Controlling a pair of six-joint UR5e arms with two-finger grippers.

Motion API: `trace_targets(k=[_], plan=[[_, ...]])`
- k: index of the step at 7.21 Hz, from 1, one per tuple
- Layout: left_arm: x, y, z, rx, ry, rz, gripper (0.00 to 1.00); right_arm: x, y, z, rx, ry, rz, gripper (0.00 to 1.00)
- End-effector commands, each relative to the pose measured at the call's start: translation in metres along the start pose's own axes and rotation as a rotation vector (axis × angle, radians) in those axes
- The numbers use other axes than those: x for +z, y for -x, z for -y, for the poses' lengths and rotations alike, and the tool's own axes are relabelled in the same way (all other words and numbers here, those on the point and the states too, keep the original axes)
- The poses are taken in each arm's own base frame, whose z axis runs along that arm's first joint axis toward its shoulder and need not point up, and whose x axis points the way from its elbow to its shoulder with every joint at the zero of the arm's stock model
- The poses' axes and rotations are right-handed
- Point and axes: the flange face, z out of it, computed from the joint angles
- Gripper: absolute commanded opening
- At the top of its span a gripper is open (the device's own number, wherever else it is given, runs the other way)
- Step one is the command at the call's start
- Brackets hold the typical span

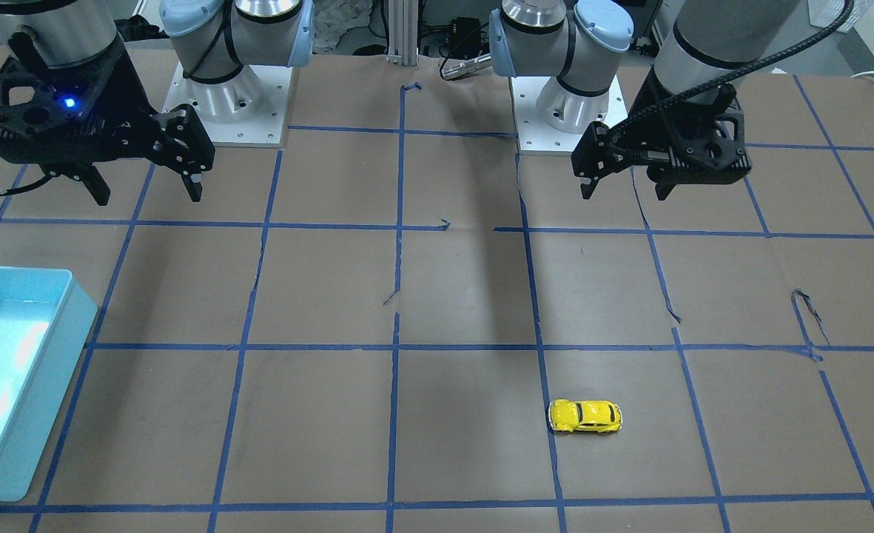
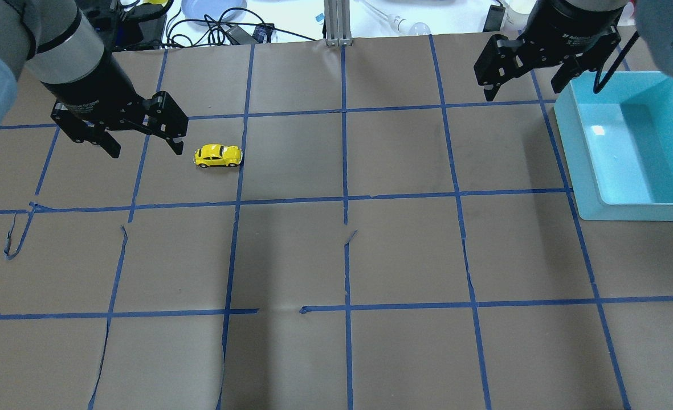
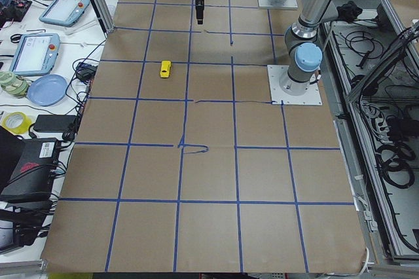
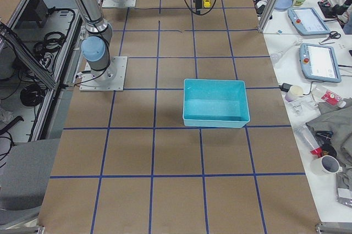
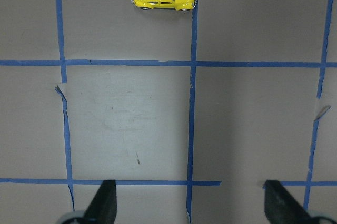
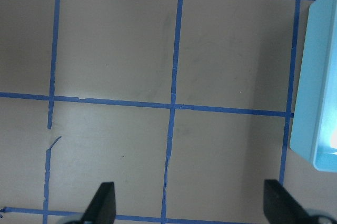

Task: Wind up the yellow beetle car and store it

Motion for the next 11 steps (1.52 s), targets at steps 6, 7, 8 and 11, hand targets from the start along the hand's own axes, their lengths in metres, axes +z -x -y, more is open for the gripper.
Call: trace_targets(k=[6,7,8,11], plan=[[0.000,-0.001,-0.002,0.002,0.009,0.002,1.00,-0.001,-0.001,0.000,0.003,-0.003,0.000,1.00],[0.001,-0.001,-0.001,0.006,0.009,0.000,1.00,-0.001,-0.001,0.000,0.001,-0.002,-0.004,1.00],[0.003,-0.001,0.002,0.006,0.010,-0.007,1.00,-0.002,0.000,-0.001,0.001,-0.004,0.000,1.00],[0.002,0.001,0.024,-0.008,-0.109,-0.008,1.00,-0.002,0.000,-0.001,0.000,-0.004,-0.003,1.00]])
